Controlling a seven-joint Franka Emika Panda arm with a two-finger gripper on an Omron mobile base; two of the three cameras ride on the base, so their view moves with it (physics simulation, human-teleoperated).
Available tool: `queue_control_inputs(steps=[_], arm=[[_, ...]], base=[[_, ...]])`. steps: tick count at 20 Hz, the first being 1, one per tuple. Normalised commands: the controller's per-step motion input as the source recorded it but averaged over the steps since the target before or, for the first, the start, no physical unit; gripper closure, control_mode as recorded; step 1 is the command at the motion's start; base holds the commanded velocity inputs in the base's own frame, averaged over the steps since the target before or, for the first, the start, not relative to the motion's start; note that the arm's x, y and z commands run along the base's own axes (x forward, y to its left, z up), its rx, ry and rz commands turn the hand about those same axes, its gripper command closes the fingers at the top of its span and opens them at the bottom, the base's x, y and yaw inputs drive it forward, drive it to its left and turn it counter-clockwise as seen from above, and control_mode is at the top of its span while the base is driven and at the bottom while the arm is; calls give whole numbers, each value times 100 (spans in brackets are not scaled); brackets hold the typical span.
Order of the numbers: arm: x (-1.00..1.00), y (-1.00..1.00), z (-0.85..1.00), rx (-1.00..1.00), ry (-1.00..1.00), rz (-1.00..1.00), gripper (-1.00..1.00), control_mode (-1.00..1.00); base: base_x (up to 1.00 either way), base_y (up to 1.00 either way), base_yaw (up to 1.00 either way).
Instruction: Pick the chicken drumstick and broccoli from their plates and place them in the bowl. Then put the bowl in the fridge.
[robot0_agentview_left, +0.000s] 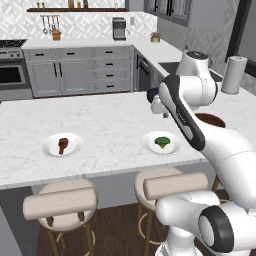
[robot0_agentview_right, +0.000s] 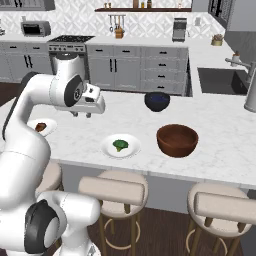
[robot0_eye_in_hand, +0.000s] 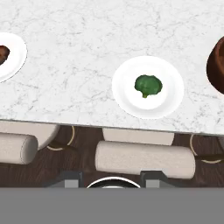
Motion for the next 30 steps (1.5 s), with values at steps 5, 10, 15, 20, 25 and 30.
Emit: queue_control_inputs(steps=[5,10,15,20,25,30], arm=[[0,0,0,0,-1,0,-100,-100],[29,-62,-25,0,4,0,-100,-100],[80,-87,-82,0,15,-1,-100,-100],[96,-15,-100,0,17,-4,-100,-100],[56,11,-85,0,11,-1,-100,-100],[38,21,-65,0,2,0,-100,-100]], base=[[0,0,0],[0,0,0],[0,0,0],[0,0,0],[0,0,0],[0,0,0]])
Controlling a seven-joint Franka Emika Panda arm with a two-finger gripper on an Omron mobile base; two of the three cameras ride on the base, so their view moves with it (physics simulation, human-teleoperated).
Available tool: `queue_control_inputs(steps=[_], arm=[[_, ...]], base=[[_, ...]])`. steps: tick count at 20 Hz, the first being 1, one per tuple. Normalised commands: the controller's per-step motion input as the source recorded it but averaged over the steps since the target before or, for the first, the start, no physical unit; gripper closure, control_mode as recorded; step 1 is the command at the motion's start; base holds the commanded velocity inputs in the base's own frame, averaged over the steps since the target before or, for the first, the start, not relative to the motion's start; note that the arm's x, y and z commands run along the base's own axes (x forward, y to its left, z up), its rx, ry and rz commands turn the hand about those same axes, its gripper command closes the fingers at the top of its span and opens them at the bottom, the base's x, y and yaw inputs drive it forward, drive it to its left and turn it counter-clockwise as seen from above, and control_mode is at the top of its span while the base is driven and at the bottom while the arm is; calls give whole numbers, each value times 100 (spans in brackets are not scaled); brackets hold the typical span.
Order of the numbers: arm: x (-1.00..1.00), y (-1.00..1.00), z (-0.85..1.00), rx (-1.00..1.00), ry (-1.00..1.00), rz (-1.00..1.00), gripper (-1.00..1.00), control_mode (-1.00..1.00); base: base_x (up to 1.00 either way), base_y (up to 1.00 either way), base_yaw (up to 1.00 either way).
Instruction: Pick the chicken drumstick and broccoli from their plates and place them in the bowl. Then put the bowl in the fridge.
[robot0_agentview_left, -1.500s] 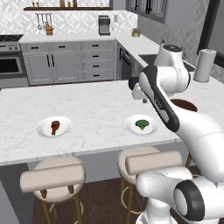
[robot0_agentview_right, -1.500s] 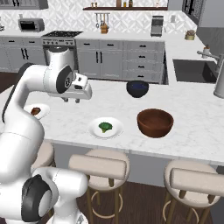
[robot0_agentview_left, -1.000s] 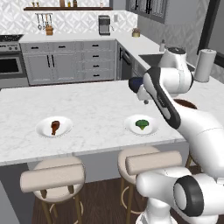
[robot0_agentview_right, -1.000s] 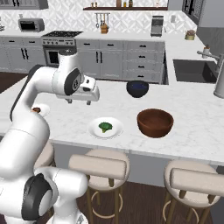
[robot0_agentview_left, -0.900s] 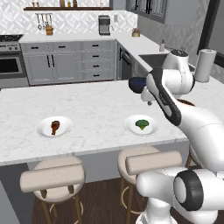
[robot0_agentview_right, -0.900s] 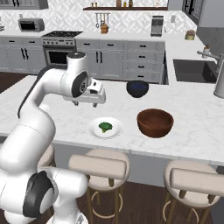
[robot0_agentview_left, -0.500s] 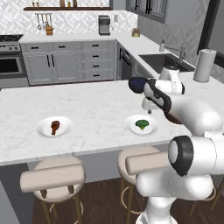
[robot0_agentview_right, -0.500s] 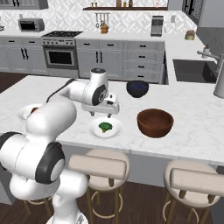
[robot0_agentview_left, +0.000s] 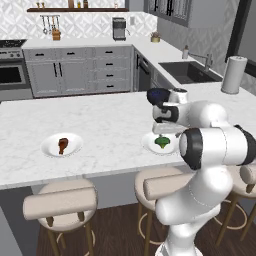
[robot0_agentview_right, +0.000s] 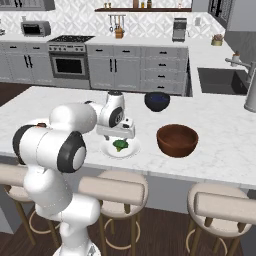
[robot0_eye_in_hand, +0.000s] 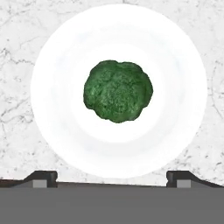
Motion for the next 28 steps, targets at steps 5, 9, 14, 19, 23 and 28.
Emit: queue_control_inputs(steps=[5,9,14,19,23,28], arm=[[25,10,-57,0,0,-1,-100,-100],[24,0,-48,0,-1,-5,-100,-100],[31,0,-30,0,-6,-6,-100,-100],[28,0,-19,0,-11,-6,-100,-100],[9,0,-11,0,-4,-3,100,-100],[-29,-16,34,0,-14,0,100,-100]], base=[[0,0,0],[0,0,0],[0,0,0],[0,0,0],[0,0,0],[0,0,0]])
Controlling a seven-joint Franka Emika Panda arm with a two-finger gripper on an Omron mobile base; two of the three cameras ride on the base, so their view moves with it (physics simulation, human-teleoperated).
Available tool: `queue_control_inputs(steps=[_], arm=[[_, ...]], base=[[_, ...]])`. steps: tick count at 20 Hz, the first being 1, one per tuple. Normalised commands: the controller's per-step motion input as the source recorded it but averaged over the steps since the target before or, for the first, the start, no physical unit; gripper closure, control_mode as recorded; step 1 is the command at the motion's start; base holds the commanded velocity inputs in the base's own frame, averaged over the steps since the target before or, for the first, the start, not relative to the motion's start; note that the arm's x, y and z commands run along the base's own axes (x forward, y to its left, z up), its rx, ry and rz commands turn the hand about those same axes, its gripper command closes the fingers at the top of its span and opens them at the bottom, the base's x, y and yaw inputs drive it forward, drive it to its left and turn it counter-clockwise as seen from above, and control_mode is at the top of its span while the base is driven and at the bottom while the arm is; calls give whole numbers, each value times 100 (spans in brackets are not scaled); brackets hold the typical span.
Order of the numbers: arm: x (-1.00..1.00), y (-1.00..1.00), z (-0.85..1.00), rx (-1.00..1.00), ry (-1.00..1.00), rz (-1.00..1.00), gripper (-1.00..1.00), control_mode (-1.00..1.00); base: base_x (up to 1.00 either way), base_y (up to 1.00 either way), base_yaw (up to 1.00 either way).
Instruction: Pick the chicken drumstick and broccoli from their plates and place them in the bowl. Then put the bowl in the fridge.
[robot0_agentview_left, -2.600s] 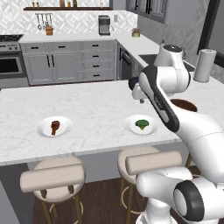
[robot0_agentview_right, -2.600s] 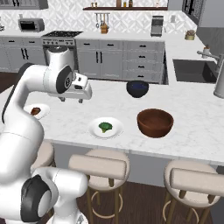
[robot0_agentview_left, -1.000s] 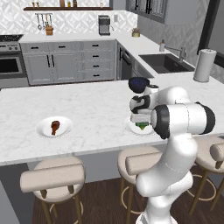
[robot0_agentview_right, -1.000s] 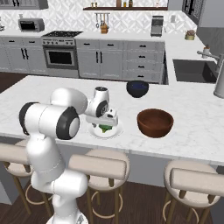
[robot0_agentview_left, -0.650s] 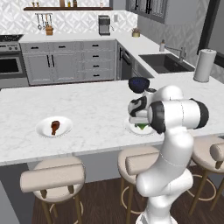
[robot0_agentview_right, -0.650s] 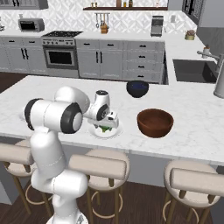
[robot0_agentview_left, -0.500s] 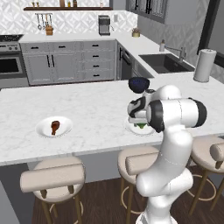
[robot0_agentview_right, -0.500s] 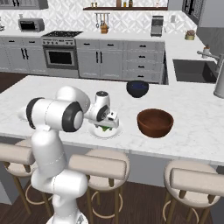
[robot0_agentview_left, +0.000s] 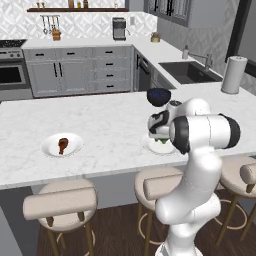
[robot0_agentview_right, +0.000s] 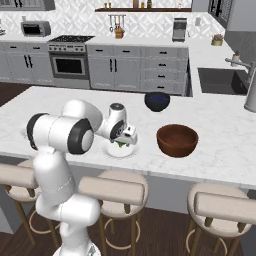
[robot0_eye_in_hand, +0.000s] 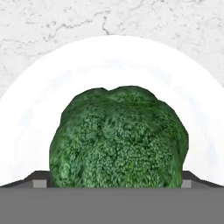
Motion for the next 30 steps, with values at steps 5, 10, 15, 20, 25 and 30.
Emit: queue_control_inputs(steps=[5,10,15,20,25,30], arm=[[-49,-65,92,0,-24,-4,100,-100],[17,-100,99,0,-11,-17,100,-100],[57,-100,60,0,-1,-24,100,-100],[53,-100,-23,-2,5,-19,100,-100],[12,-72,-87,-4,0,0,100,-100],[13,-10,-27,-1,0,0,-100,-100]], base=[[0,0,0],[0,0,0],[0,0,0],[0,0,0],[0,0,0],[0,0,0]])
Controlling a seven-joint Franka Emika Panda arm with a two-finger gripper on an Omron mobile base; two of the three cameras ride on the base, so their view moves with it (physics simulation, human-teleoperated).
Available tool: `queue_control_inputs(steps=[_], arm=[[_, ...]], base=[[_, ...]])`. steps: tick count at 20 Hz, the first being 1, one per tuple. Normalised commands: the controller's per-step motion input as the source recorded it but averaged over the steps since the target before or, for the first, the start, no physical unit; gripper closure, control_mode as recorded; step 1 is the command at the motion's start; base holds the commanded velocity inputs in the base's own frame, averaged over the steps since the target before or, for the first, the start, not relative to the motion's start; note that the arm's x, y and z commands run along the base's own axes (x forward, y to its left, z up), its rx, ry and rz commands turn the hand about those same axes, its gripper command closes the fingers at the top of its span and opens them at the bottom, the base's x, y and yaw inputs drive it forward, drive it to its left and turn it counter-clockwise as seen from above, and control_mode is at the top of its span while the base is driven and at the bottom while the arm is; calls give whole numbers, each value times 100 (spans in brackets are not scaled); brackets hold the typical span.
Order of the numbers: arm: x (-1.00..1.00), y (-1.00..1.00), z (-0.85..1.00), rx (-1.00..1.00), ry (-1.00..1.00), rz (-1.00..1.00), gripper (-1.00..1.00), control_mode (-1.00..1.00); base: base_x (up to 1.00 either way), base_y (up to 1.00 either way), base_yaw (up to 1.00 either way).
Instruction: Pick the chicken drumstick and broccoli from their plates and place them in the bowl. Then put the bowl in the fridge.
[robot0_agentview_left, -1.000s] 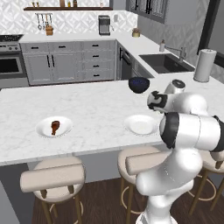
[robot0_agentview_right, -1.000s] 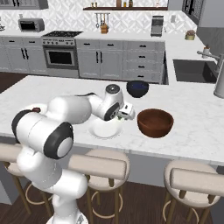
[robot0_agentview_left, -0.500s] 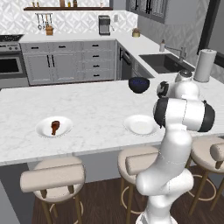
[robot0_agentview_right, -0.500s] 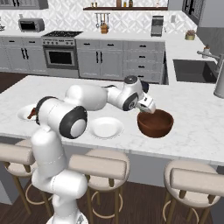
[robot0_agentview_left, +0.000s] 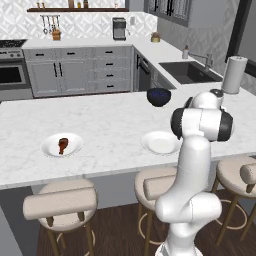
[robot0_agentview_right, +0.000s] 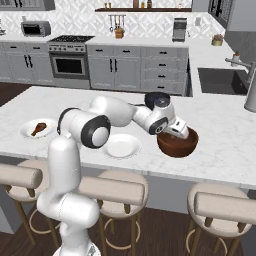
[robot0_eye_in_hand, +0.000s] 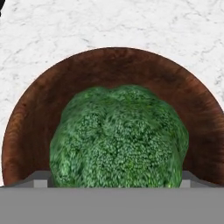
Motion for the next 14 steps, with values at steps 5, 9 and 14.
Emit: queue_control_inputs(steps=[5,9,14], arm=[[0,0,0,0,0,0,-100,-100],[-8,0,6,3,1,0,-100,-100],[0,15,16,3,3,0,-100,-100]], base=[[0,0,0],[0,0,0],[0,0,0]])
